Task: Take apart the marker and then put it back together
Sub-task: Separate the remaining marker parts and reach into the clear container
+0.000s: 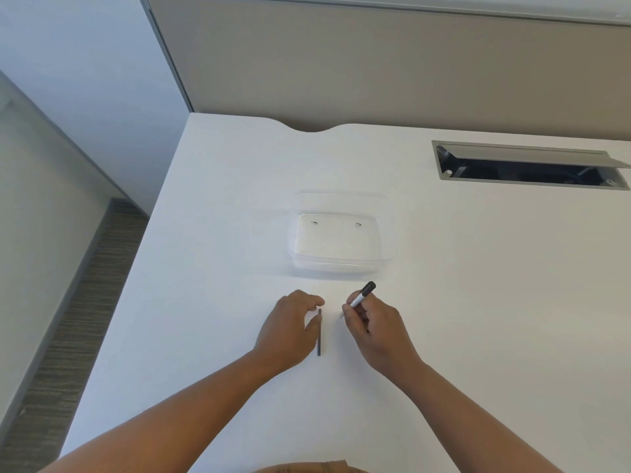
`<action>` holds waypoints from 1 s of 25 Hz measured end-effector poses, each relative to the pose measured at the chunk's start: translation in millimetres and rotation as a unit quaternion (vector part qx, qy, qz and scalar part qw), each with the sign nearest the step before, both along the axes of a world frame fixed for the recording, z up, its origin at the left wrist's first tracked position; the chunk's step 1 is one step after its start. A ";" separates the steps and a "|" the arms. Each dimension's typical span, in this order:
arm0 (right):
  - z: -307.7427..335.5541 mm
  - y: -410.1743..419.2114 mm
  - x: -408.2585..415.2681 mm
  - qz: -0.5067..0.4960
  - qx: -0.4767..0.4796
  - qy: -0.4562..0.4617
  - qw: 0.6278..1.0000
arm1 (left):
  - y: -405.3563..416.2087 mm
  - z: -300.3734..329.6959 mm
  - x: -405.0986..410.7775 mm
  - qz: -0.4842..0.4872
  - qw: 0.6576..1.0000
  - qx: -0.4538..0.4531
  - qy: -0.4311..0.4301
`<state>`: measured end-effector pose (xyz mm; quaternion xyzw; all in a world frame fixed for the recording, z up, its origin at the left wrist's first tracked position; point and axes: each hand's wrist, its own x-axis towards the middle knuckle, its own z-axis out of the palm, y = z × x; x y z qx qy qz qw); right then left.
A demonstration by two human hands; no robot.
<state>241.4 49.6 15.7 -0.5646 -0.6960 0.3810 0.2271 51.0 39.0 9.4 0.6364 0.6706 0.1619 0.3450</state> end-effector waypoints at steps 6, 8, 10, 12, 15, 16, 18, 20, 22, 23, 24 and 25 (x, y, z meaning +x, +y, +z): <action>-1.0 -0.2 -4.2 0.019 0.028 -0.021 0.999 | -1.0 -11.8 -21.7 -0.120 0.973 -0.091 0.176; -3.0 1.3 -4.1 0.029 0.027 -0.042 0.998 | -0.7 -10.8 -24.6 -0.150 0.964 -0.109 0.189; -5.7 2.5 -3.6 0.028 0.027 -0.048 0.998 | 0.3 -9.4 -27.6 -0.173 0.957 -0.117 0.204; -7.2 2.3 -4.4 0.031 0.038 -0.054 0.997 | 1.2 -7.6 -29.9 -0.191 0.950 -0.123 0.216; -8.8 1.5 -5.5 0.032 0.048 -0.057 0.997 | 1.2 -6.7 -30.6 -0.211 0.942 -0.123 0.231; -9.4 1.3 -5.5 0.030 0.049 -0.057 0.997 | 1.4 -6.6 -30.6 -0.213 0.941 -0.122 0.233; -10.4 1.8 -5.0 0.028 0.050 -0.059 0.997 | 1.7 -7.1 -30.8 -0.212 0.941 -0.120 0.233; -10.6 2.1 -4.4 0.025 0.052 -0.062 0.996 | 1.7 -8.2 -30.4 -0.211 0.942 -0.119 0.232; -10.5 2.1 -4.2 0.026 0.051 -0.062 0.996 | 1.1 -8.5 -30.0 -0.209 0.943 -0.116 0.231; -10.6 1.8 -4.0 0.027 0.048 -0.061 0.997 | 0.9 -8.5 -29.9 -0.209 0.944 -0.114 0.231; -10.9 1.3 -3.8 0.026 0.046 -0.063 0.997 | 0.7 -8.4 -29.9 -0.208 0.944 -0.112 0.230; -11.3 0.7 -3.5 0.024 0.047 -0.065 0.997 | 0.5 -8.0 -30.0 -0.207 0.945 -0.110 0.230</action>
